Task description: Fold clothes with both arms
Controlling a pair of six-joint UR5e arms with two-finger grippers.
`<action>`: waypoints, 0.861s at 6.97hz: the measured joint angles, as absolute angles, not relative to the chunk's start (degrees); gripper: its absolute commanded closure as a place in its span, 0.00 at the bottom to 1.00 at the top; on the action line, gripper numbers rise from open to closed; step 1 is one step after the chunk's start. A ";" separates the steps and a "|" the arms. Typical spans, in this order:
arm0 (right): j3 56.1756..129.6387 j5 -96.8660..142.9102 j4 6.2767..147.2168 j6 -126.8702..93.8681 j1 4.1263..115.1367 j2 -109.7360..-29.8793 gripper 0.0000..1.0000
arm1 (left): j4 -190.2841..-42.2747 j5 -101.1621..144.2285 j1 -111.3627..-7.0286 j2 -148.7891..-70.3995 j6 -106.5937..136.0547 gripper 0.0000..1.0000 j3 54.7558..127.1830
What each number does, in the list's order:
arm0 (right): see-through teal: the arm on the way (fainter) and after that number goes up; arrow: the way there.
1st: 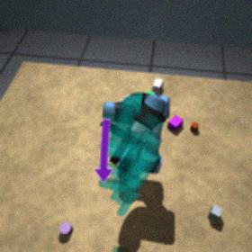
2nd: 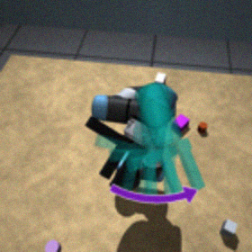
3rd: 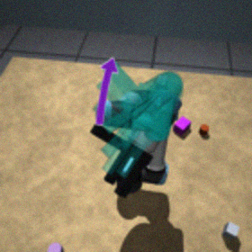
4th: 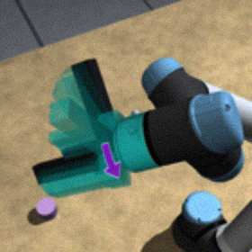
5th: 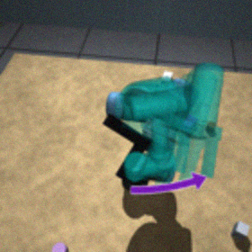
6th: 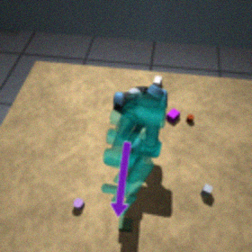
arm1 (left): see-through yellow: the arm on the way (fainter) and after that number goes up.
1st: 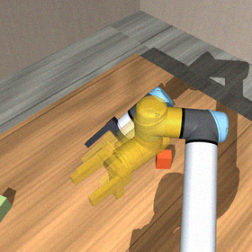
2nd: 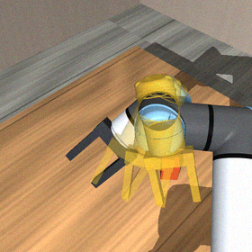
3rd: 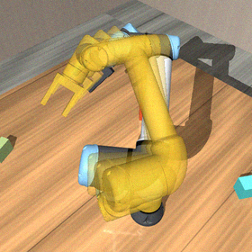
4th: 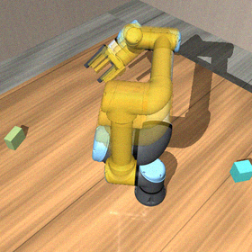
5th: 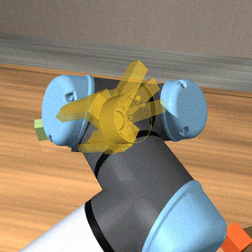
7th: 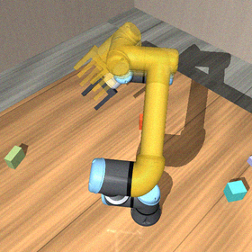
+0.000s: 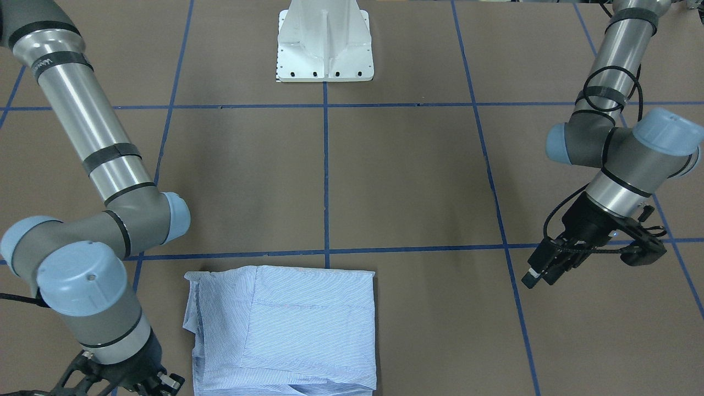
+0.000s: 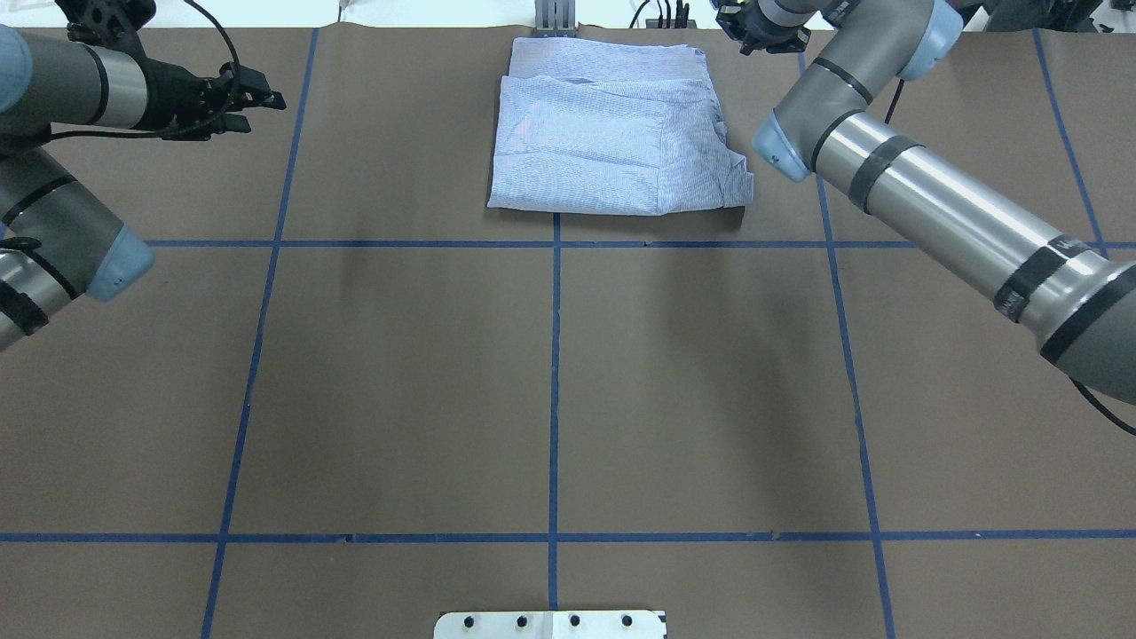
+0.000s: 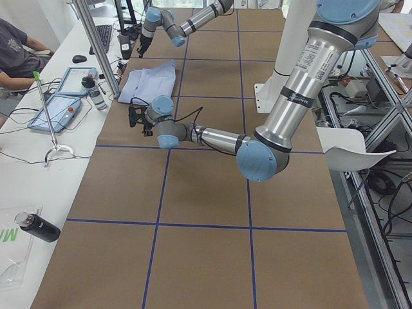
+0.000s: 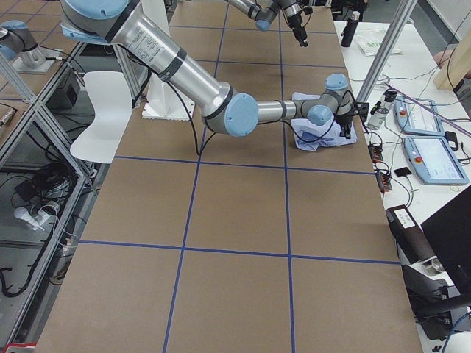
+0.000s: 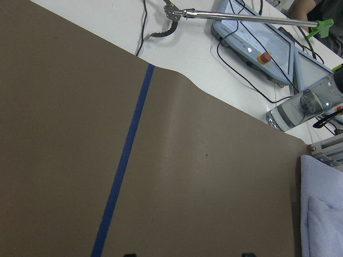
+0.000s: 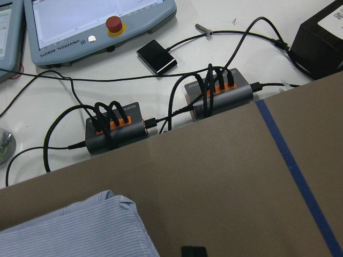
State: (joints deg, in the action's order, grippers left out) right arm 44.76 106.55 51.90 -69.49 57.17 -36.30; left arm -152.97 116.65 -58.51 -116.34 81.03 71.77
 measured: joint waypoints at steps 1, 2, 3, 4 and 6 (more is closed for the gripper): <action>52.59 109.20 56.14 -67.29 57.75 -40.75 1.00 | -152.84 118.90 -58.87 -116.14 80.85 0.30 72.19; 58.29 112.53 58.42 -65.72 58.51 -44.99 1.00 | -152.80 121.43 -59.63 -115.28 80.65 0.30 73.25; 62.56 117.44 59.34 -63.98 60.29 -49.26 1.00 | -152.82 124.46 -60.97 -113.63 79.62 0.30 75.05; 65.81 122.31 59.71 -62.32 62.53 -53.33 1.00 | -152.84 126.77 -62.26 -110.62 76.20 0.31 77.55; 72.39 130.46 59.94 -56.45 67.82 -63.11 1.00 | -152.84 128.26 -64.85 -101.95 62.93 0.31 82.19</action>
State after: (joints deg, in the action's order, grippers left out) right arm 72.39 130.46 59.94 -56.45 67.82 -63.11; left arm -152.84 128.26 -64.85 -101.95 62.93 82.19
